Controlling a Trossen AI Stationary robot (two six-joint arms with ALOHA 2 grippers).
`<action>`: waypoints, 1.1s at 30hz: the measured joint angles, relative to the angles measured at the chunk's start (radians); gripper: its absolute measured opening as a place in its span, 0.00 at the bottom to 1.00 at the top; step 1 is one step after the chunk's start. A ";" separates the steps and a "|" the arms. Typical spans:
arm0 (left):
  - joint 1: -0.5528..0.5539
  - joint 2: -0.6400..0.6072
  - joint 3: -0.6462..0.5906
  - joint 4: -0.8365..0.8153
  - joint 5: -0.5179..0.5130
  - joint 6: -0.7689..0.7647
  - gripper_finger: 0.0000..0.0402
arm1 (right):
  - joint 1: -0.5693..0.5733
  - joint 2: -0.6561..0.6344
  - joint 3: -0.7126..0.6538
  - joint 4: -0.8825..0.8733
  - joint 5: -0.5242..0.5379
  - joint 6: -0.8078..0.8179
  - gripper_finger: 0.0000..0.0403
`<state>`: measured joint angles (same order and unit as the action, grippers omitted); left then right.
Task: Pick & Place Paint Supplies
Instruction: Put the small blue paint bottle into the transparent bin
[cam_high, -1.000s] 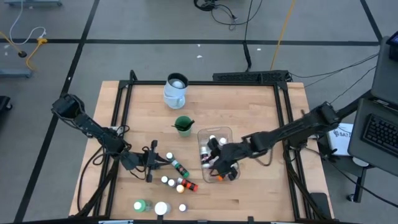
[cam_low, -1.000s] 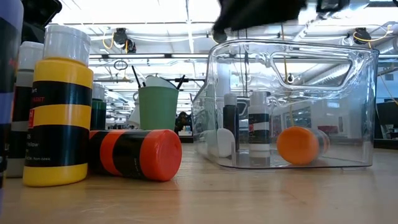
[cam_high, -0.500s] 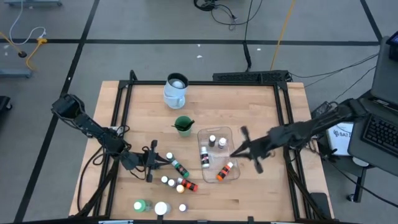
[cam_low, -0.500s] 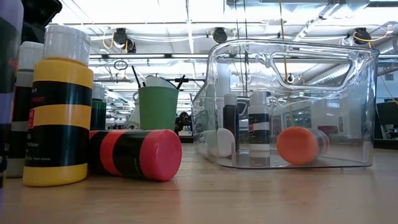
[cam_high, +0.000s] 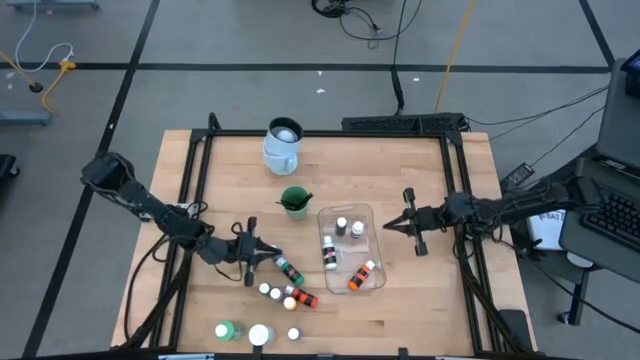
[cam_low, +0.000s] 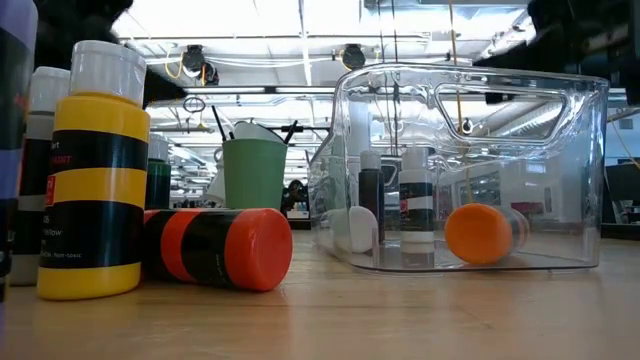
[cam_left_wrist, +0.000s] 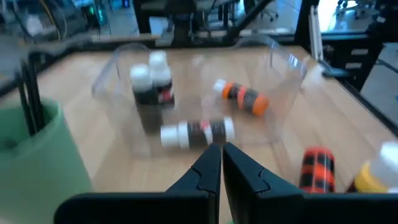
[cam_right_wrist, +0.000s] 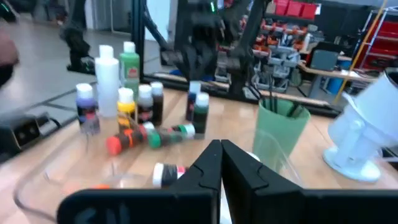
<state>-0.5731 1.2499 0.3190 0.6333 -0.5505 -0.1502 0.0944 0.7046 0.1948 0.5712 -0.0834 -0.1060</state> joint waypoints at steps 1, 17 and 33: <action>0.001 -0.006 0.028 -0.022 0.000 0.025 0.05 | -0.007 0.001 -0.018 0.014 0.000 -0.006 0.00; -0.335 -0.007 0.769 -1.053 -0.302 -0.257 0.01 | -0.041 -0.001 -0.150 0.245 -0.003 -0.045 0.00; -0.135 0.012 0.835 -1.667 0.099 -0.759 0.13 | -0.040 0.002 -0.153 0.238 -0.001 -0.035 0.01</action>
<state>-0.7082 1.2621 1.1538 -1.0334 -0.4512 -0.9091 0.0540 0.7063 0.0414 0.8093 -0.0841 -0.1413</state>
